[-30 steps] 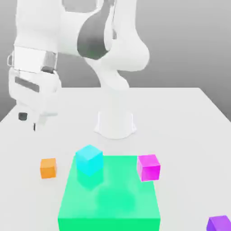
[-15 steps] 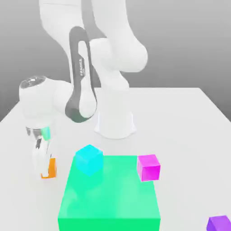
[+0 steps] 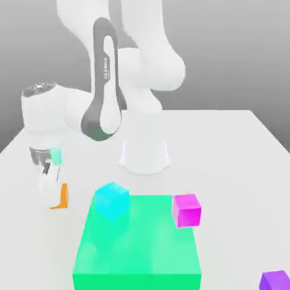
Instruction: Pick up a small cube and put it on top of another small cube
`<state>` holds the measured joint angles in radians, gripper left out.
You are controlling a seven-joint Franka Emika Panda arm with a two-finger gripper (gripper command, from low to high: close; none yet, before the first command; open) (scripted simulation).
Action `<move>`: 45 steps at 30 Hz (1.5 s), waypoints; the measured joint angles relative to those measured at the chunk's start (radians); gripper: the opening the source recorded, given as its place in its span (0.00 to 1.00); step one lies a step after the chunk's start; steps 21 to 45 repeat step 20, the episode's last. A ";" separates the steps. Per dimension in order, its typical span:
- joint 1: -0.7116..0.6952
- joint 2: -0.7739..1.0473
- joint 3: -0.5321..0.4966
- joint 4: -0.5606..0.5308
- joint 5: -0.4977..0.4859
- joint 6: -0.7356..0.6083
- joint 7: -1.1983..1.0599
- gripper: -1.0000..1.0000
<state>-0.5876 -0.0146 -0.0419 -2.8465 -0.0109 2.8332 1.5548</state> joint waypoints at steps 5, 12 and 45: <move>0.082 -0.165 0.077 0.048 0.004 -0.213 0.083 0.00; 0.227 -0.374 0.190 0.112 0.091 -0.484 0.145 0.00; 0.233 -0.260 0.214 0.067 0.091 -0.325 0.159 1.00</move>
